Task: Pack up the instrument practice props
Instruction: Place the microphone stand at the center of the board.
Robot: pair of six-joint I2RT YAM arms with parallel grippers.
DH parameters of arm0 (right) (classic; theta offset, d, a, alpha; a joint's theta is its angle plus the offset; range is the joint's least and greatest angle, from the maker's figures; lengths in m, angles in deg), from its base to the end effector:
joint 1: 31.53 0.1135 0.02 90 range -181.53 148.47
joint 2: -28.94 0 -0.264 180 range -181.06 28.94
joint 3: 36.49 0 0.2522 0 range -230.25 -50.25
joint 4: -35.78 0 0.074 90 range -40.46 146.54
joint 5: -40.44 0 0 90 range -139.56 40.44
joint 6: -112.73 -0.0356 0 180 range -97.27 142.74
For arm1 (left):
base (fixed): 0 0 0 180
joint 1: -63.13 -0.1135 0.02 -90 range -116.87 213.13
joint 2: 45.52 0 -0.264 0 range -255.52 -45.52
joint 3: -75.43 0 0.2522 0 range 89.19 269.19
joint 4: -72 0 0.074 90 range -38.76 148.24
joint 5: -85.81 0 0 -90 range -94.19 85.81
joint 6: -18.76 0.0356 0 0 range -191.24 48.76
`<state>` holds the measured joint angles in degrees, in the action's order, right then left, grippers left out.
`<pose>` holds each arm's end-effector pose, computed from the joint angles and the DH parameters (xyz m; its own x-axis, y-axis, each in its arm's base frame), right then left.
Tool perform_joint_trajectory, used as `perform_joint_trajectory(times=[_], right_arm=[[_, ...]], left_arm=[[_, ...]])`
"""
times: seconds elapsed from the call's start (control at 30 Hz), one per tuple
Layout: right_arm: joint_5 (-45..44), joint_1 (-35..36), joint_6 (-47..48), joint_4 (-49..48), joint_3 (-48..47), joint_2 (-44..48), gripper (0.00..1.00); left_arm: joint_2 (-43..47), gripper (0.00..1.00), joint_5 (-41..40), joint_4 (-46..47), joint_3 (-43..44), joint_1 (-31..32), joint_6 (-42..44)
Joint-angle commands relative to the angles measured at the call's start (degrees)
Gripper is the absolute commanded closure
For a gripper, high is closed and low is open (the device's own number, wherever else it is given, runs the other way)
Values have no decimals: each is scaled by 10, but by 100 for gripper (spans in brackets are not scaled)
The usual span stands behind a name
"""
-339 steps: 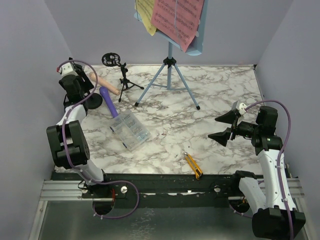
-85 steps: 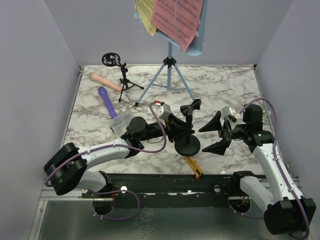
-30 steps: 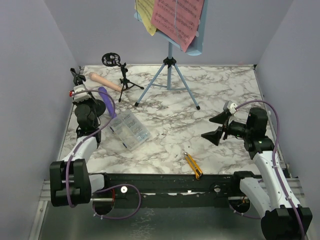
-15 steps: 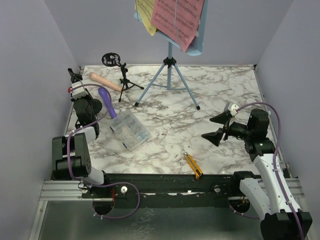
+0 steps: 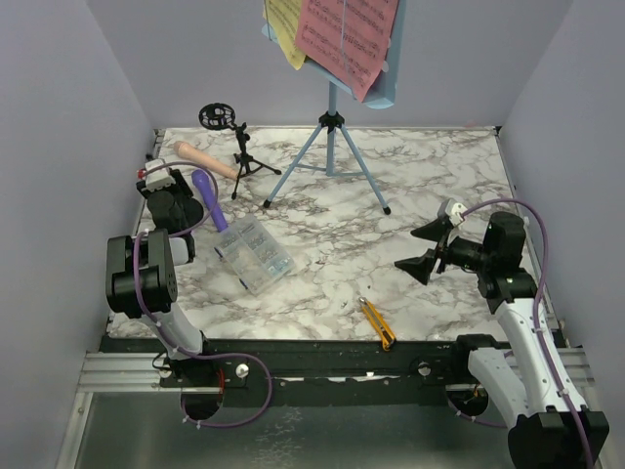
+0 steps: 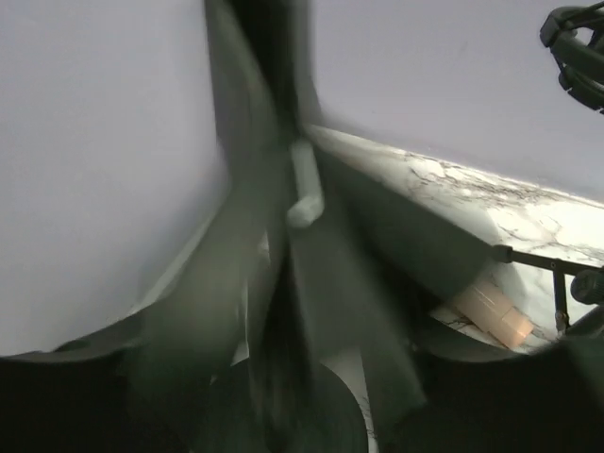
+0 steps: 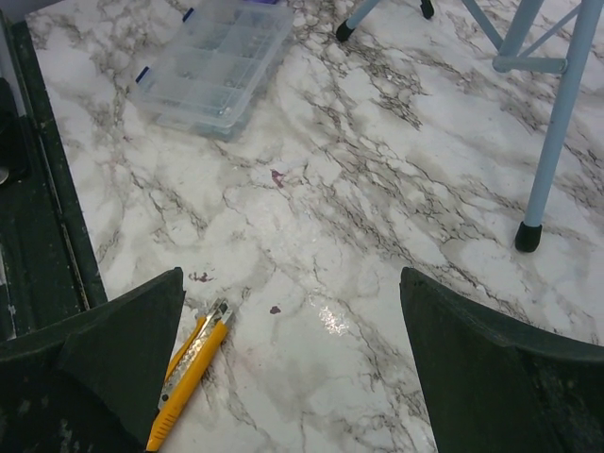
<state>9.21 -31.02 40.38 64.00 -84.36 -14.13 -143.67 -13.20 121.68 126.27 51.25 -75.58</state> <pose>0.1630 0.0319 0.2781 -0.1394 -0.1584 -0.9775 -0.8726 0.4863 0.0457 0.3291 0.0749 0.1940 0.0673 -0.0622 -0.9958 -0.3524 0.9323 -0.0821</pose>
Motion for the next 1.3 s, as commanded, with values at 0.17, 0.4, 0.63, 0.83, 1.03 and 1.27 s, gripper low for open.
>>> perform_joint_trajectory(times=[0.17,0.4,0.63,0.83,1.03,1.27], right_arm=[[-15,-17,8,-13,7,-13,1],[-11,-17,9,-10,5,-12,1],[-15,-17,12,-5,5,-7,1],[-20,-18,15,-5,7,-2,1],[-23,-23,20,-6,10,-1,1],[-19,-31,20,-7,13,3,1]], left_arm=[[6,17,-16,60,-13,-4,-40],[52,1,-33,-21,-31,-3,-107],[96,1,-21,-89,-48,-2,-168],[145,1,-3,-172,-39,-2,-210],[210,1,18,-288,-19,-2,-243],[290,1,60,-383,-21,-2,-285]])
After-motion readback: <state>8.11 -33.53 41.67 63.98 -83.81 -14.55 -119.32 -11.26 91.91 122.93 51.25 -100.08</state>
